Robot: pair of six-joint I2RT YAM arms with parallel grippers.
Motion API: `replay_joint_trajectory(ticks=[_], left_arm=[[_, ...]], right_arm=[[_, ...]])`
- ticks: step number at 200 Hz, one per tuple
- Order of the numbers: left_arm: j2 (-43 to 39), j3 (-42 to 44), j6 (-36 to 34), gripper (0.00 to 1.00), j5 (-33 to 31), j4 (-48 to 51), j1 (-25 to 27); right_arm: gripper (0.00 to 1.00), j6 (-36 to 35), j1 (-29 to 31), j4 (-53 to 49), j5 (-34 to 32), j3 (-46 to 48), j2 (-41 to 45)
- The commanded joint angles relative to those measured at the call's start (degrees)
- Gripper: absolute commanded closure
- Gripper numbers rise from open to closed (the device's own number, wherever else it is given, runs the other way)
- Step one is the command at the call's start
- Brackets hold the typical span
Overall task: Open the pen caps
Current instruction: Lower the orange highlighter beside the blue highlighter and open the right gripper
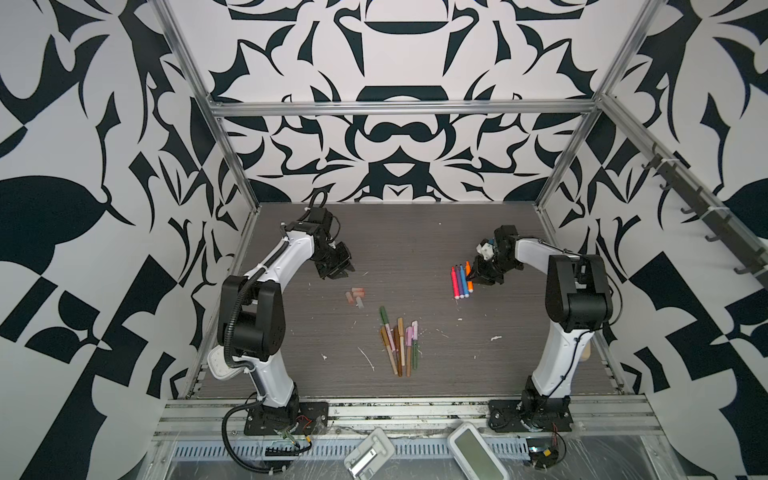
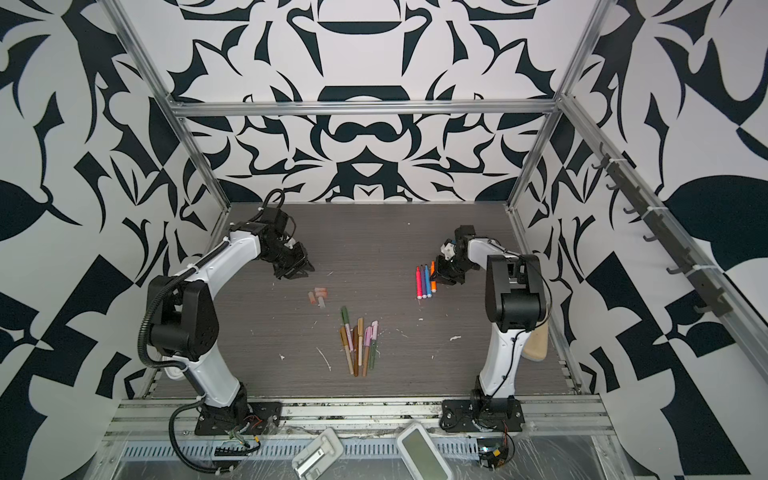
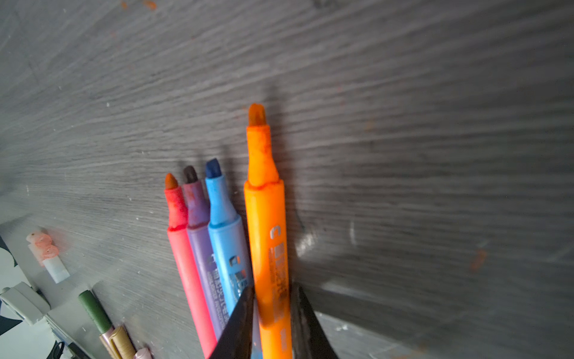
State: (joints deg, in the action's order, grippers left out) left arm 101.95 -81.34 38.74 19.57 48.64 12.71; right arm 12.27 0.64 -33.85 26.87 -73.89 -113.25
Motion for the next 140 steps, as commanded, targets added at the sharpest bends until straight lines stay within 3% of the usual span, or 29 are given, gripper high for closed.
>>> replay_joint_trajectory(ticks=[1, 44, 140], left_arm=[[-1.9, 0.6, -0.7, 0.71, 0.8, 1.1, -0.3], [-2.0, 0.7, -0.4, 0.71, 0.8, 1.0, -0.3], [-1.5, 0.8, 0.5, 0.71, 1.2, -0.1, -0.3]], right_arm=[[0.74, -1.1, 0.4, -2.1, -0.8, 1.4, 1.3], [0.79, -1.8, 0.5, -2.5, -1.9, 2.1, 1.8], [0.80, -3.6, 0.4, -2.0, -2.6, 5.6, 4.3]])
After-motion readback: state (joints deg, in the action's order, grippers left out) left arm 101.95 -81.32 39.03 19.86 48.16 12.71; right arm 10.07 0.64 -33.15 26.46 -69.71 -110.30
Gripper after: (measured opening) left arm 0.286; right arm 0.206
